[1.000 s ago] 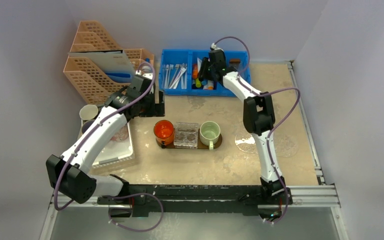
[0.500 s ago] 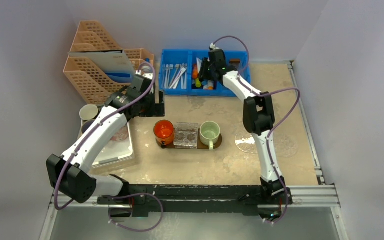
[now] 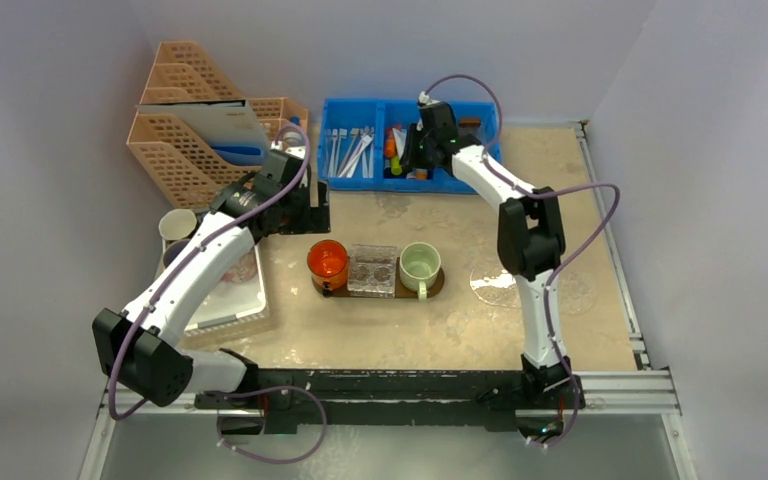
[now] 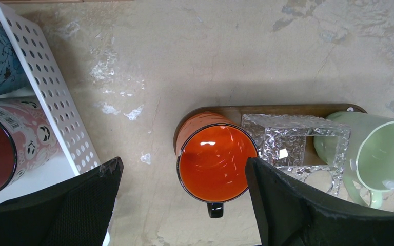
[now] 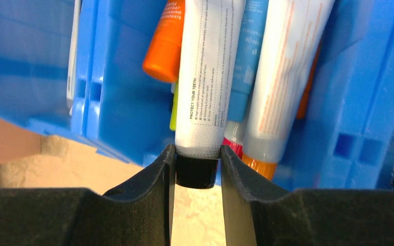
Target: Prepare toiletry sets of a toothbrush and toothpaste on the tray
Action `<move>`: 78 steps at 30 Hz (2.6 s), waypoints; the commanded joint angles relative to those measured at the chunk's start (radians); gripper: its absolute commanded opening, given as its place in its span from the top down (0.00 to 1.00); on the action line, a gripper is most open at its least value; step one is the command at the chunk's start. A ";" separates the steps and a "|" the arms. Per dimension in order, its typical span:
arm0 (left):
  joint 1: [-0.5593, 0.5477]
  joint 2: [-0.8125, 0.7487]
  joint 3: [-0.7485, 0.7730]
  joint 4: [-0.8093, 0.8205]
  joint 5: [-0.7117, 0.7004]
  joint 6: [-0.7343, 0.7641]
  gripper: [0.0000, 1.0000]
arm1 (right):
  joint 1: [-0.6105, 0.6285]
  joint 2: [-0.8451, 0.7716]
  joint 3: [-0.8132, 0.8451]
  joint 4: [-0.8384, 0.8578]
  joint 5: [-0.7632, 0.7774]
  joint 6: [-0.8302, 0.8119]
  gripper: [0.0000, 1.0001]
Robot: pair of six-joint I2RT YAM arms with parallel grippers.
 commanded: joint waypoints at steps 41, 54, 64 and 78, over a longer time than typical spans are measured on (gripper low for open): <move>0.005 -0.006 0.010 0.022 0.038 -0.030 0.12 | 0.000 0.020 -0.009 -0.105 0.058 -0.006 0.54; 0.005 -0.035 0.013 0.031 0.044 -0.055 0.12 | -0.002 -0.140 -0.091 -0.040 0.008 -0.024 0.79; 0.005 -0.070 0.012 0.055 0.052 -0.072 0.12 | -0.001 -0.339 -0.246 0.035 -0.071 -0.022 0.84; 0.025 -0.116 0.037 0.126 0.107 -0.127 0.12 | -0.002 -0.672 -0.601 0.237 -0.239 -0.027 0.88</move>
